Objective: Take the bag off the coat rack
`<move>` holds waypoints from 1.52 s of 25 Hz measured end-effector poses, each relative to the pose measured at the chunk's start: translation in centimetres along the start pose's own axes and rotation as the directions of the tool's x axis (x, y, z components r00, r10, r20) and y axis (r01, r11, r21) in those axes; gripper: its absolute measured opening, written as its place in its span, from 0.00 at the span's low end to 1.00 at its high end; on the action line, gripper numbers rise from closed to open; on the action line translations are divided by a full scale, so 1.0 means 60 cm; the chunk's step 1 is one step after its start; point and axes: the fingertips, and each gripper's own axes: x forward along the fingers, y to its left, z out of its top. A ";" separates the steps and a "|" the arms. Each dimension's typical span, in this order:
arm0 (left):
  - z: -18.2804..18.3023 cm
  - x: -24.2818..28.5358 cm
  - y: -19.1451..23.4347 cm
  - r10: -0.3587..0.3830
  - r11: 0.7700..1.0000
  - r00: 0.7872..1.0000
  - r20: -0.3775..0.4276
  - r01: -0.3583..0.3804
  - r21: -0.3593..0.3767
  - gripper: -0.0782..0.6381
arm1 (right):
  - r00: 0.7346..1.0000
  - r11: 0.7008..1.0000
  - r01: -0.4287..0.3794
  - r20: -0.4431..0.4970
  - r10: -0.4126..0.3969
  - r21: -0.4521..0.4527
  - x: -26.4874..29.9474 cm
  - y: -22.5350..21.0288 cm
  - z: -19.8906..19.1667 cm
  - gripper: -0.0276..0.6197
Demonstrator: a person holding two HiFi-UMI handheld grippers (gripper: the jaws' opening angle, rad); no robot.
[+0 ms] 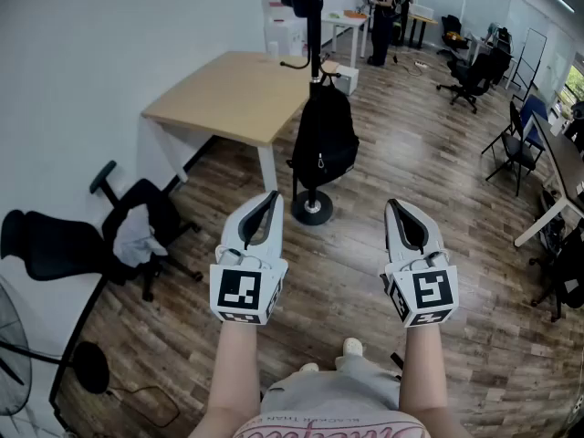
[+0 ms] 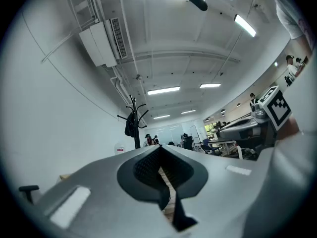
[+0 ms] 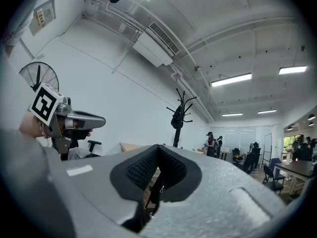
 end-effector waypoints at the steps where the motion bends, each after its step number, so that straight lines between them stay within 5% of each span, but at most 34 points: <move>1: 0.001 -0.001 0.002 0.001 1.000 1.000 0.003 -0.001 0.003 0.13 | 1.000 1.000 0.000 0.003 0.000 -0.004 0.001 0.003 0.002 0.05; 13: -0.028 0.034 0.028 0.029 0.999 1.000 -0.005 -0.029 -0.019 0.13 | 0.999 0.998 -0.012 0.038 0.010 0.060 0.053 -0.016 -0.012 0.05; 20: -0.062 0.147 0.030 0.039 0.999 0.999 -0.021 -0.040 -0.026 0.13 | 0.999 0.998 -0.042 0.025 0.041 0.042 0.136 -0.083 -0.052 0.05; 38: -0.121 0.417 0.023 0.091 0.991 0.991 -0.100 -0.080 0.104 0.13 | 0.986 0.984 -0.166 0.026 0.165 0.065 0.357 -0.233 -0.135 0.05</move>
